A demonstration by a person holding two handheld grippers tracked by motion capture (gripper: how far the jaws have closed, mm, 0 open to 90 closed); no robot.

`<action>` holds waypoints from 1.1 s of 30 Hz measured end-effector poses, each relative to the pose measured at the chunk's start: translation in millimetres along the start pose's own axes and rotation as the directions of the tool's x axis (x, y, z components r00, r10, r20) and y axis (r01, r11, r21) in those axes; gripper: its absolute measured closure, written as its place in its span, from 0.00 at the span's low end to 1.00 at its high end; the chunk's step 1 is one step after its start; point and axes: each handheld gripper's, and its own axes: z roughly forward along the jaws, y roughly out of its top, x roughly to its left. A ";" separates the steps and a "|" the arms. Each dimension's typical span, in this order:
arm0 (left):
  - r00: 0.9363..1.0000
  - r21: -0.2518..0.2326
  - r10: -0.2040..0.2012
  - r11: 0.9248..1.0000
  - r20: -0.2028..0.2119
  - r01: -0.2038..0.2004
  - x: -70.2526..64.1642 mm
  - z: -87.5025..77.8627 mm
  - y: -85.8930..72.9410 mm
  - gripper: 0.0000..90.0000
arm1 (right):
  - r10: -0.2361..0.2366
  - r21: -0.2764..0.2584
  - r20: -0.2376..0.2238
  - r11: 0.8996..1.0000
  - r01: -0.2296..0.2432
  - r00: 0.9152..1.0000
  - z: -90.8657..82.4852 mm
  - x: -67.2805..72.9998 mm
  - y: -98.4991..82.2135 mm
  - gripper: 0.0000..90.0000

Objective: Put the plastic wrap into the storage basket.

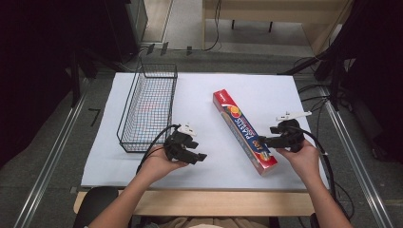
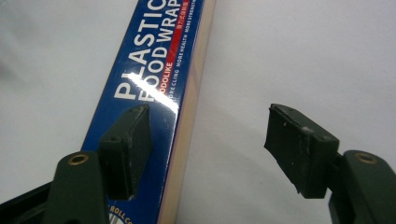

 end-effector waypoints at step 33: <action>0.998 -0.030 -0.032 0.999 0.053 0.033 3.4 -7.7 -0.7 0.44 | 0.001 0.015 -0.019 1.000 -0.001 1.000 1.1 7.2 2.9 0.39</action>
